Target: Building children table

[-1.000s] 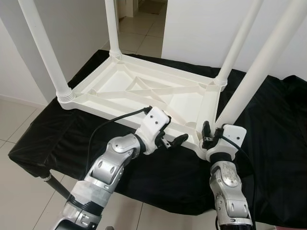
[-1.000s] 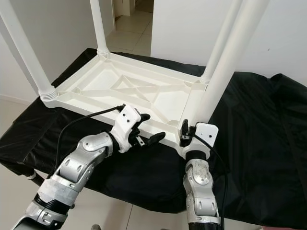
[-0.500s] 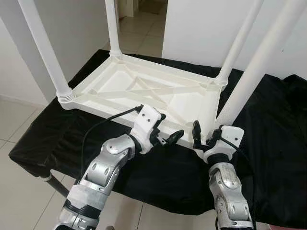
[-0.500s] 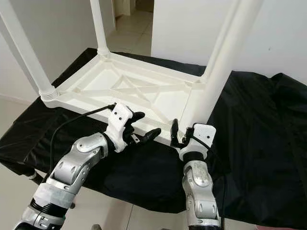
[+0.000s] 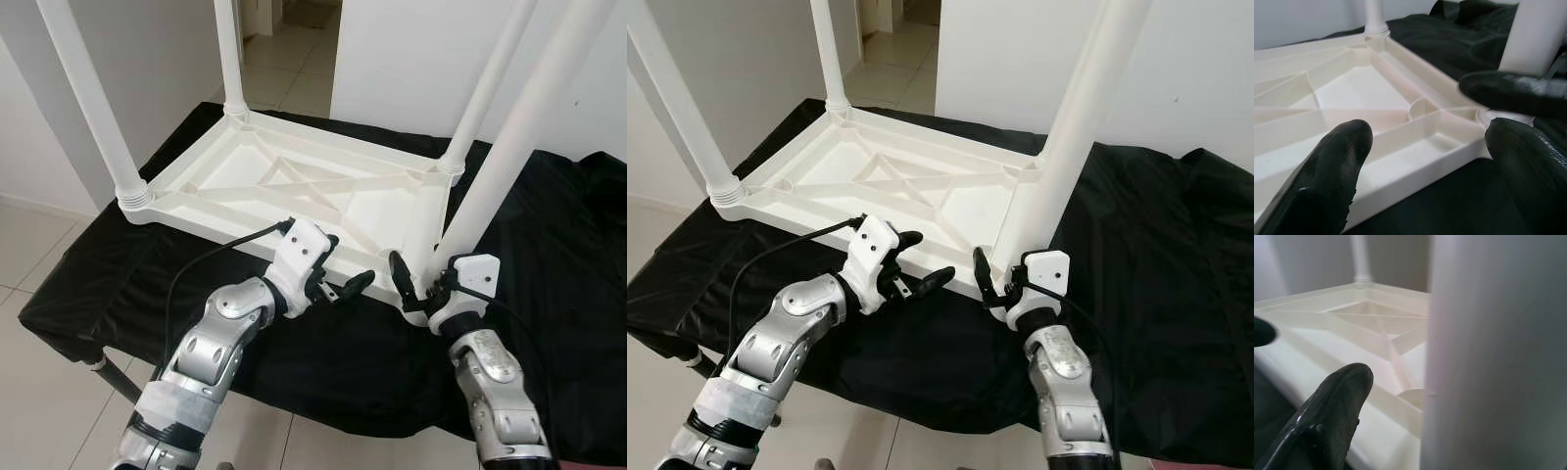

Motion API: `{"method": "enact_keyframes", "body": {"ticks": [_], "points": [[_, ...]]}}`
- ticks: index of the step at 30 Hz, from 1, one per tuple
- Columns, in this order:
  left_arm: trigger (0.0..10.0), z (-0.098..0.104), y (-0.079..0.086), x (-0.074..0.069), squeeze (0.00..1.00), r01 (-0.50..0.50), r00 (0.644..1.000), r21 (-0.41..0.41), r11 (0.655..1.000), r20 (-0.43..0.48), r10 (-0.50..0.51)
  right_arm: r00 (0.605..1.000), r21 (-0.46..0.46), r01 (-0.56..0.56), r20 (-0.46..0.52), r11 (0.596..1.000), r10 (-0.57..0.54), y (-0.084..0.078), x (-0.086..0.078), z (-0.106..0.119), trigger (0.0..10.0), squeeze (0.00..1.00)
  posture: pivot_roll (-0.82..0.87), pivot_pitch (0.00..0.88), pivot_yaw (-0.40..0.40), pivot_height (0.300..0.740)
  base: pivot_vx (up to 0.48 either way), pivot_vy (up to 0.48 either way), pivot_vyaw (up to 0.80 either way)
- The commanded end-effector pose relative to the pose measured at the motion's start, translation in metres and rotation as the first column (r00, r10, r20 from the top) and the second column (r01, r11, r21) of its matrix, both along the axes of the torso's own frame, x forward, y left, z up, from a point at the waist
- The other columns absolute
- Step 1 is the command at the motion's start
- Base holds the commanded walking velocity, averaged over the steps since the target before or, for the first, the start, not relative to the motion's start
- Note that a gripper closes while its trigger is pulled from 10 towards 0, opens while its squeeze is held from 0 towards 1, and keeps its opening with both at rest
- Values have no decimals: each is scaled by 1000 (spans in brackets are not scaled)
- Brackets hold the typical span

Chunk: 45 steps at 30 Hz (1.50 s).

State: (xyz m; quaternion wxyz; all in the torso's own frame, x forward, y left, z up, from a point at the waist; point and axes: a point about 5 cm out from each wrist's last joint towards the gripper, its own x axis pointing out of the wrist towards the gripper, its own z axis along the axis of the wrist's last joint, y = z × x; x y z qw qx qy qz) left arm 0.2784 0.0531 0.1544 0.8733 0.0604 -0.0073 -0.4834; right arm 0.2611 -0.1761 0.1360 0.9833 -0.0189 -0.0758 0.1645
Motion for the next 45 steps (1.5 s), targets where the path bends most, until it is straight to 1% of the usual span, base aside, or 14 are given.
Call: {"method": "enact_keyframes", "body": {"ticks": [1,6,14,15,16,17,19,20,30,31,33,37,43,45], "points": [[10000,-1,-2,-5,0,15,999,30,999,34,-16,996,-9,-82,-23,997,82,-1,0,-2,10000,0,-66,0,-10,740,0,0,0],[10000,-2,-2,-7,0,28,999,41,999,33,-29,986,-41,-164,-42,986,162,-7,1,-3,10000,0,-67,0,-5,740,0,0,0],[10000,-2,-6,-12,0,97,995,11,995,-40,-96,955,-111,-289,-105,951,278,-19,14,-7,10000,0,-67,0,16,740,0,0,0],[10000,-2,-7,-12,0,100,994,8,995,-45,-99,953,-120,-295,-108,948,283,-19,16,-7,8235,0,-66,0,16,740,0,0,0],[10000,-2,-7,-12,0,103,994,6,995,-49,-103,952,-126,-299,-110,946,286,-20,18,-7,8235,0,-63,0,15,740,0,0,0],[10000,-2,-8,-12,0,109,993,6,994,-53,-108,950,-126,-303,-113,945,290,-21,19,-8,4314,0,-63,0,14,740,0,0,0],[10000,-2,-8,-13,0,112,992,6,994,-55,-112,950,-125,-305,-115,944,292,-21,19,-9,4314,0,-63,0,14,740,0,0,0],[10000,-2,-9,-13,0,126,991,8,992,-56,-125,951,-122,-301,-116,946,288,-24,21,-9,0,0,-65,0,10,740,0,0,0],[10000,-2,-11,-12,0,119,991,3,993,-57,-118,955,-114,-288,-106,951,277,-26,19,-10,0,0,-93,0,4,740,0,0,0],[10000,-2,-12,-11,0,112,992,1,994,-60,-112,962,-98,-264,-98,959,255,-27,17,-9,9725,0,-100,0,0,740,0,0,0],[10000,-6,-13,-5,0,65,995,29,997,-76,-62,973,-70,-219,-88,973,213,-25,12,-8,10000,0,-112,0,-8,740,0,0,0],[10000,-8,-13,-1,0,40,996,38,998,-84,-37,978,-70,-195,-88,978,189,-23,10,-8,10000,0,-112,0,-8,740,0,0,0],[10000,-9,-8,6,0,-50,996,24,998,-76,52,994,-69,1,-108,998,-9,-8,4,-20,10000,0,-103,0,-22,740,0,0,0],[10000,-9,-8,6,0,-50,996,24,998,-76,52,994,-69,1,-108,998,-9,-8,4,-20,10000,0,-103,0,-22,740,0,0,0]]}}
